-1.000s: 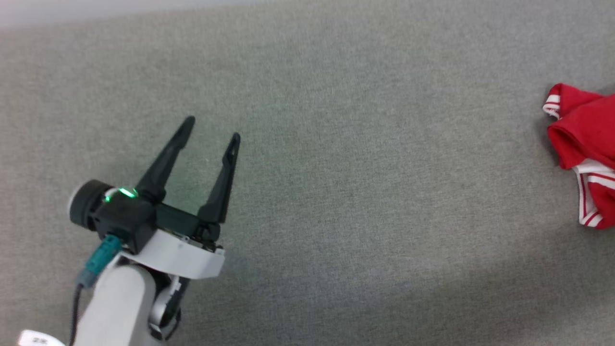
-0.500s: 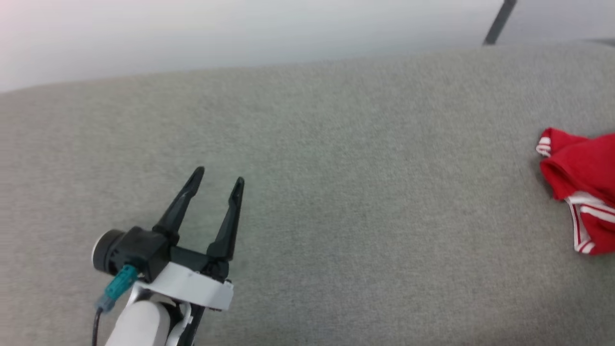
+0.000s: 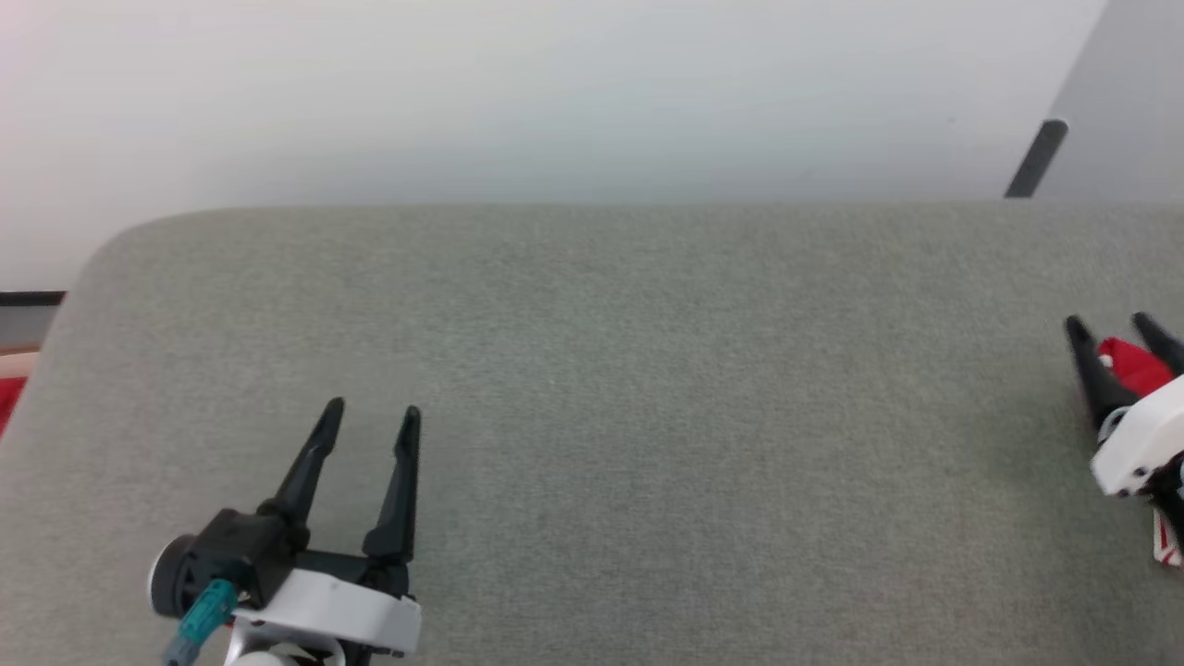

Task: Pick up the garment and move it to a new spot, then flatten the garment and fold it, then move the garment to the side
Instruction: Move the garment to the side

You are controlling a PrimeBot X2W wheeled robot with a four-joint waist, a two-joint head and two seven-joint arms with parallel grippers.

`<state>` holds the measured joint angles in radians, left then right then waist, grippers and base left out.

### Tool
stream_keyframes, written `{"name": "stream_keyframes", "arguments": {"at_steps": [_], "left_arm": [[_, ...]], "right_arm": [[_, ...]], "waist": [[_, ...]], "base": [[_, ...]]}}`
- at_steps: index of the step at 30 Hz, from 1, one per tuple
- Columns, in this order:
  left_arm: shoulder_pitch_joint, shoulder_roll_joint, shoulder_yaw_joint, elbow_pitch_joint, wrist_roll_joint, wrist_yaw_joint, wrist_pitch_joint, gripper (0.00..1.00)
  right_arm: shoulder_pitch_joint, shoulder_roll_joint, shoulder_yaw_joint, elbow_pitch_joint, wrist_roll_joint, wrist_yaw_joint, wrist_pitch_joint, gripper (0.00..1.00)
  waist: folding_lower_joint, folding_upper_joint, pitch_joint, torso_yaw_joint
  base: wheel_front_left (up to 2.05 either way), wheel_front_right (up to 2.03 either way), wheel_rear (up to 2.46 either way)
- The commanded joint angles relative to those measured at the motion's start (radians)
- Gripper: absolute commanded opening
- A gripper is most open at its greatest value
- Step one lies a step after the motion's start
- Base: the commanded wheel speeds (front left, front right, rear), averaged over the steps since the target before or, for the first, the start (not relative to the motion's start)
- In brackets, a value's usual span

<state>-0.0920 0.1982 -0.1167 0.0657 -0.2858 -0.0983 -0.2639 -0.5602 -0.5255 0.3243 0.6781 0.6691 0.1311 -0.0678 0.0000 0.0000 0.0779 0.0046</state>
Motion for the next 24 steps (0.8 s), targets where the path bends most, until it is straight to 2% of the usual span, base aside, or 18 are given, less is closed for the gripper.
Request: {"name": "stream_keyframes", "arguments": {"at_steps": [1, 12, 18, 24], "left_arm": [[0.013, -0.001, 0.009, 0.001, 0.01, -0.006, 0.0, 1.0], [0.075, -0.036, 0.069, 0.007, 0.048, -0.021, 0.0, 1.0], [0.104, -0.062, 0.089, 0.025, 0.053, -0.024, 0.0, 1.0], [0.149, -0.068, 0.086, -0.004, 0.061, -0.03, 0.001, 1.0]], "right_arm": [[0.023, 0.01, -0.001, -0.011, -0.005, -0.001, -0.013, 1.0], [0.205, 0.12, -0.061, -0.135, -0.066, -0.001, -0.154, 1.0], [0.303, 0.189, -0.124, -0.213, -0.108, -0.001, -0.184, 1.0], [0.385, 0.23, -0.188, -0.284, -0.144, -0.001, -0.189, 1.0]], "waist": [[0.0, 0.0, -0.034, 0.033], [0.0, 0.0, -0.081, 0.05], [0.0, 0.0, -0.101, 0.048], [0.0, 0.0, -0.116, 0.044]], "base": [[0.0, 0.0, 0.0], [0.0, 0.0, 0.0], [0.0, 0.0, 0.0], [0.0, 0.0, 0.0]]}}
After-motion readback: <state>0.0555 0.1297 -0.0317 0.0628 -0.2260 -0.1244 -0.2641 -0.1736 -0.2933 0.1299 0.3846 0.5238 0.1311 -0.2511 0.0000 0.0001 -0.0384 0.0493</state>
